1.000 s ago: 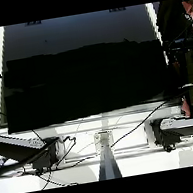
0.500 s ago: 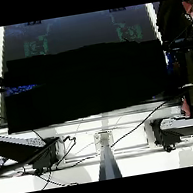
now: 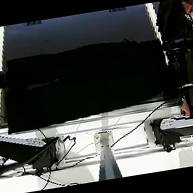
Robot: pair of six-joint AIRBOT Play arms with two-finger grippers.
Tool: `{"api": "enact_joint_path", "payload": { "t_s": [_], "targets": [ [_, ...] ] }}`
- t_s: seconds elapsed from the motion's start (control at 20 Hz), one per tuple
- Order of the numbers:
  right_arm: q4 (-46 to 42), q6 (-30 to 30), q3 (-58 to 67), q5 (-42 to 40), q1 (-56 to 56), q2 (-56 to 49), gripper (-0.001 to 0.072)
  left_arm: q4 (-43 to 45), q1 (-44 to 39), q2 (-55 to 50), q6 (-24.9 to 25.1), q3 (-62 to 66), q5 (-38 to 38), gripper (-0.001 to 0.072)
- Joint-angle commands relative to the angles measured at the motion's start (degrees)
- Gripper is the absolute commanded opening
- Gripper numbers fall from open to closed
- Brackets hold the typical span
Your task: Fold the clothes and pants, and hang the long-sleeved shirts on hangers.
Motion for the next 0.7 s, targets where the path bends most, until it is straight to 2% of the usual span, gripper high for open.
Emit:
{"api": "enact_joint_path", "payload": {
  "t_s": [0.0, 0.35, 0.45, 0.65],
  "targets": [
    [0.0, 0.0, 0.0, -0.1, 0.0, 0.0, 0.0019, -7.1, 0.3, 2.4, 5.3, 0.0, 2.5, 0.0014],
    [0.0, 0.0, 0.0, -4.6, 0.0, 0.0, 0.0019, -7.0, 0.6, 13.1, 5.9, 7.1, 2.1, 0.0014],
    [0.0, 0.0, 0.0, -4.4, 0.0, 0.0, 0.0019, -6.1, 0.8, 14.0, 5.9, 7.1, -1.9, 0.0014],
    [0.0, 0.0, 0.0, -4.4, 0.0, 0.0, 0.0019, 11.5, 0.6, 12.1, 3.4, 7.1, -14.8, 0.0014]
  ]
}}
